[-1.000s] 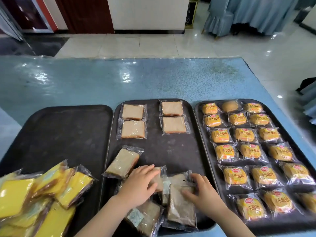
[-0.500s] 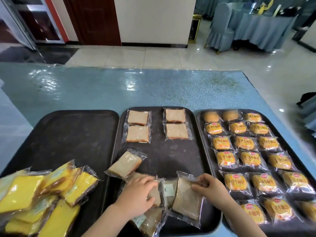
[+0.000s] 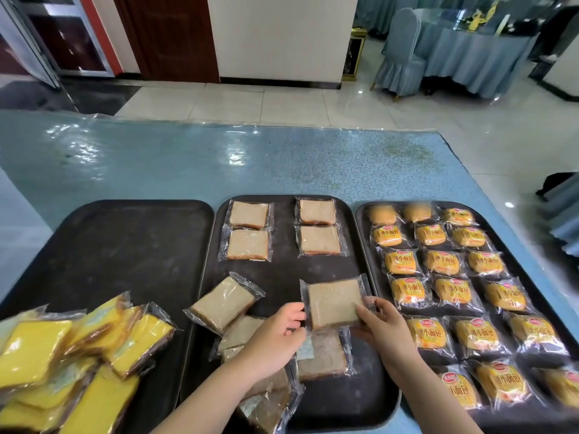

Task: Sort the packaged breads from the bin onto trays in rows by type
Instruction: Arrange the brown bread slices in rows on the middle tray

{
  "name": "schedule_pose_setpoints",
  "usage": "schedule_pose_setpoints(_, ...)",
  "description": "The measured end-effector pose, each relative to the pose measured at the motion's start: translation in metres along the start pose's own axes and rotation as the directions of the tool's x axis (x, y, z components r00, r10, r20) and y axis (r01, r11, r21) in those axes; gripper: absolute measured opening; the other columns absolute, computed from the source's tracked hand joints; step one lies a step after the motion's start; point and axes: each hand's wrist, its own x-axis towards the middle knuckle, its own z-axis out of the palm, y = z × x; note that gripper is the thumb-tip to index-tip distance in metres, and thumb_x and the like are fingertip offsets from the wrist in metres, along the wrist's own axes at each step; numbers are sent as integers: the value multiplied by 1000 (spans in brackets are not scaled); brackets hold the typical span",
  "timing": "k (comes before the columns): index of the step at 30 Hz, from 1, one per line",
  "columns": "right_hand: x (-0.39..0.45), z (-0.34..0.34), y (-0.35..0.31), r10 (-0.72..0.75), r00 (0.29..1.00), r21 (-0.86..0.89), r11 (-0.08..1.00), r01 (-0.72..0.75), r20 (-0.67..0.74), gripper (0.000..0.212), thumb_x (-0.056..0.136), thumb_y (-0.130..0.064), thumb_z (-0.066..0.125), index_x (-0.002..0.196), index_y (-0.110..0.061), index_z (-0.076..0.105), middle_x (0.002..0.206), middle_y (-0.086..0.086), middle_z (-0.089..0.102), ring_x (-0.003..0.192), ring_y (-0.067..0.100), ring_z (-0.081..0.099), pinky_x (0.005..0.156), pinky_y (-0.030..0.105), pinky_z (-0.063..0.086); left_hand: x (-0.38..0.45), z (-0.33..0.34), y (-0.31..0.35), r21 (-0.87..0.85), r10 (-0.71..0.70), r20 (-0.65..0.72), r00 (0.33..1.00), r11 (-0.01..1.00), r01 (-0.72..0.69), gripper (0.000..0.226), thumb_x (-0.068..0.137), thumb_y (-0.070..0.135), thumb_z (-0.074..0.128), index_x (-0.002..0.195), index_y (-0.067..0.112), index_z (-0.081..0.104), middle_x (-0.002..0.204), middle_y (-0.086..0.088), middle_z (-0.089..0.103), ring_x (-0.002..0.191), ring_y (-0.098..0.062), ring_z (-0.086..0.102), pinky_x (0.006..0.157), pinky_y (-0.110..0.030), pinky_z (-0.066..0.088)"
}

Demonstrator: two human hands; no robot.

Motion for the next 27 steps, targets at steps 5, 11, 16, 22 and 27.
schedule_pose_setpoints(5,13,7,6,15,999,-27,999,-16,-50,24,92,-15,64,115,-12,56,101,9,69,85,23,72,75,36,60,21,7,8,-164,-68,-81,994,985,54,48,98,17,47,143,28,40,135,16,51,117,3,50,93,-17,39)
schedule_pose_setpoints(11,44,8,10,-153,988,-517,847,122,-18,31,92,-22,61,123,-26,58,108,-3,66,91,6,63,86,29,52,46,7,21,-208,-133,-117,984,972,107,44,96,10,46,134,31,47,127,14,55,107,2,54,84,-15,40)
schedule_pose_setpoints(16,67,14,3,-212,976,-687,704,183,43,40,95,-13,54,135,-14,54,117,1,57,99,13,57,87,21,42,70,7,26,-121,-158,-72,985,981,149,39,93,10,45,96,49,51,106,18,63,98,-7,63,88,-26,46)
schedule_pose_setpoints(22,87,22,-2,-206,976,-729,656,195,76,44,94,-5,47,137,-13,51,125,4,57,112,21,56,91,22,39,93,7,22,-119,-170,-61,984,980,162,42,88,11,46,116,41,58,114,15,65,100,-4,64,87,-23,48)
schedule_pose_setpoints(27,95,22,0,-183,980,-746,642,180,79,48,93,-3,46,141,-12,46,128,5,53,114,21,55,97,28,44,109,7,14,-131,-159,-25,987,979,155,54,81,19,45,132,34,53,130,14,57,109,3,59,100,-28,45)
